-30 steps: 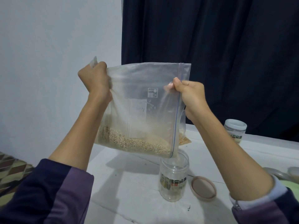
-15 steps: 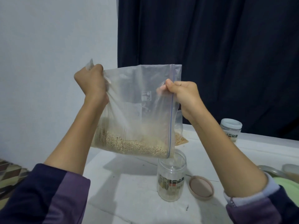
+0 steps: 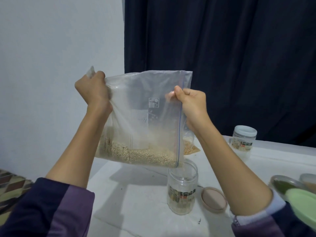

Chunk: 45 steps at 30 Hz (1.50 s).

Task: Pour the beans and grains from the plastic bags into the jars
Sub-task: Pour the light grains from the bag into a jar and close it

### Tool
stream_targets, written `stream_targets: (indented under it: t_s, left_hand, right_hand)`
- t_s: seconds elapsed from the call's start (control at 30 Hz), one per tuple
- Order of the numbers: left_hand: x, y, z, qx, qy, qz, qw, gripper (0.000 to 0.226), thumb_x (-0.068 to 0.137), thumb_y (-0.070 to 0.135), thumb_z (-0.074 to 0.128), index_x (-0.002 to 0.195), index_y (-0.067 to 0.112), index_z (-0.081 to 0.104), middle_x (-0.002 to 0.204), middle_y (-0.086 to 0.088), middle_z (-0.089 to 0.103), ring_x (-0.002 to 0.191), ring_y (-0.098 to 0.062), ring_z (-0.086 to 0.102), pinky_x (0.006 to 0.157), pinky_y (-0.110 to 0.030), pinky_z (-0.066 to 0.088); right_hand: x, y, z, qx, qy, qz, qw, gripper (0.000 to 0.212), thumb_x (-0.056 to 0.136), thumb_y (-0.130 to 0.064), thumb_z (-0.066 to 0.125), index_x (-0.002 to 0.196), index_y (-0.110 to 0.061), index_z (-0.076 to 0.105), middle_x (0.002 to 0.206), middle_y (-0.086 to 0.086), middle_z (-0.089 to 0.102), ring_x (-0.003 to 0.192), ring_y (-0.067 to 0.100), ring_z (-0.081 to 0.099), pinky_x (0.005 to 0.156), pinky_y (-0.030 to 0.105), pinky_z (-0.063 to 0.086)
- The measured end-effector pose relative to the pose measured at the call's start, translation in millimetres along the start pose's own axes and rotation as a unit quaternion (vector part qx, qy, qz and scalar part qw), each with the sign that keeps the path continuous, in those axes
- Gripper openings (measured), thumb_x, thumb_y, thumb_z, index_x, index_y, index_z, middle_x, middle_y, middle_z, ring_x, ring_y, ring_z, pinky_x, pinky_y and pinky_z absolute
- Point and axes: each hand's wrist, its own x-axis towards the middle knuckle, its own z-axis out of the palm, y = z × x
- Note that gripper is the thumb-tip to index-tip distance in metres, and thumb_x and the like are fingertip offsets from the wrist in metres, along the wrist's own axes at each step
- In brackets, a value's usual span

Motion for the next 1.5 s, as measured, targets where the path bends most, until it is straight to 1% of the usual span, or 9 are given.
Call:
stream_targets:
  t_s: [0.07, 0.13, 0.3, 0.43, 0.6, 0.73, 0.97, 1.37, 1.5]
  left_hand:
    - [0, -2, -2, 0.011, 0.003, 0.01, 1.0, 0.042, 0.07, -0.008, 0.042, 0.061, 0.021, 0.013, 0.048, 0.017, 0.015, 0.051, -0.009, 0.007, 0.048, -0.024, 0.011]
    - [1, -3, -4, 0.022, 0.005, 0.014, 1.0, 0.041, 0.07, -0.007, 0.042, 0.067, 0.02, 0.012, 0.052, 0.015, 0.011, 0.051, -0.009, 0.007, 0.048, -0.023, 0.01]
    - [1, -1, -6, 0.015, -0.002, 0.002, 1.0, 0.022, 0.069, -0.004, 0.044, 0.067, 0.016, 0.035, 0.053, 0.013, 0.014, 0.052, -0.011, 0.007, 0.048, -0.024, 0.012]
    - [-1, -2, -4, 0.004, -0.008, 0.005, 1.0, 0.039, 0.068, -0.007, 0.042, 0.057, 0.022, 0.018, 0.053, 0.011, 0.016, 0.051, -0.011, 0.009, 0.048, -0.026, 0.01]
    - [0, -3, -7, 0.003, -0.009, 0.001, 1.0, 0.038, 0.065, -0.004, 0.042, 0.055, 0.025, 0.021, 0.052, 0.012, 0.021, 0.058, -0.016, 0.008, 0.05, -0.029, 0.009]
    - [-2, -3, -8, 0.006, -0.006, 0.008, 1.0, 0.042, 0.07, -0.008, 0.042, 0.06, 0.022, 0.014, 0.054, 0.01, 0.017, 0.047, -0.011, 0.008, 0.045, -0.023, 0.01]
    - [-2, -5, -11, 0.01, -0.012, 0.008, 1.0, 0.035, 0.065, -0.004, 0.042, 0.062, 0.021, 0.018, 0.056, 0.01, 0.019, 0.058, -0.016, 0.007, 0.051, -0.03, 0.008]
    - [-5, -4, -6, 0.004, -0.012, 0.013, 1.0, 0.037, 0.067, -0.006, 0.042, 0.07, 0.016, 0.013, 0.054, 0.01, 0.014, 0.054, -0.013, 0.007, 0.054, -0.032, 0.01]
    - [-3, -4, -7, 0.0, -0.014, 0.006, 1.0, 0.032, 0.065, -0.005, 0.042, 0.059, 0.024, 0.029, 0.054, 0.011, 0.013, 0.057, -0.014, 0.009, 0.054, -0.03, 0.01]
  right_hand:
    - [0, 0, 0, -0.002, -0.022, 0.006, 1.0, 0.029, 0.096, -0.018, 0.057, 0.074, -0.007, 0.072, 0.074, -0.003, 0.073, 0.078, 0.006, 0.07, 0.086, 0.026, 0.052]
    - [2, 0, -1, 0.006, -0.012, 0.004, 1.0, 0.03, 0.097, -0.018, 0.056, 0.073, -0.008, 0.072, 0.073, -0.003, 0.073, 0.08, 0.011, 0.07, 0.088, 0.03, 0.054]
    - [2, 1, 3, 0.0, 0.002, -0.009, 1.0, 0.031, 0.097, -0.018, 0.056, 0.072, -0.009, 0.072, 0.074, -0.003, 0.073, 0.083, 0.01, 0.07, 0.09, 0.031, 0.053]
    - [2, 0, 2, -0.006, -0.027, -0.015, 1.0, 0.03, 0.097, -0.018, 0.056, 0.074, -0.007, 0.072, 0.075, -0.004, 0.073, 0.079, 0.004, 0.069, 0.09, 0.029, 0.053]
    - [1, 2, -3, -0.02, -0.05, -0.02, 0.998, 0.029, 0.096, -0.019, 0.056, 0.074, -0.012, 0.073, 0.084, -0.002, 0.075, 0.086, 0.008, 0.07, 0.096, 0.038, 0.052]
    - [-1, 3, -3, -0.019, -0.038, -0.036, 0.998, 0.03, 0.097, -0.019, 0.055, 0.075, -0.01, 0.074, 0.084, -0.003, 0.075, 0.089, 0.009, 0.07, 0.097, 0.038, 0.051]
    - [0, 7, 2, -0.001, -0.037, -0.014, 0.999, 0.03, 0.098, -0.018, 0.054, 0.08, -0.004, 0.073, 0.082, 0.0, 0.075, 0.086, 0.011, 0.07, 0.089, 0.03, 0.053]
    - [1, 8, 1, -0.017, -0.045, -0.02, 0.999, 0.032, 0.098, -0.019, 0.054, 0.077, -0.005, 0.073, 0.084, -0.001, 0.075, 0.087, 0.011, 0.07, 0.094, 0.036, 0.053]
    - [1, 10, -2, -0.006, -0.023, -0.024, 0.999, 0.031, 0.098, -0.019, 0.053, 0.08, -0.003, 0.073, 0.082, -0.004, 0.075, 0.087, 0.008, 0.07, 0.096, 0.036, 0.051]
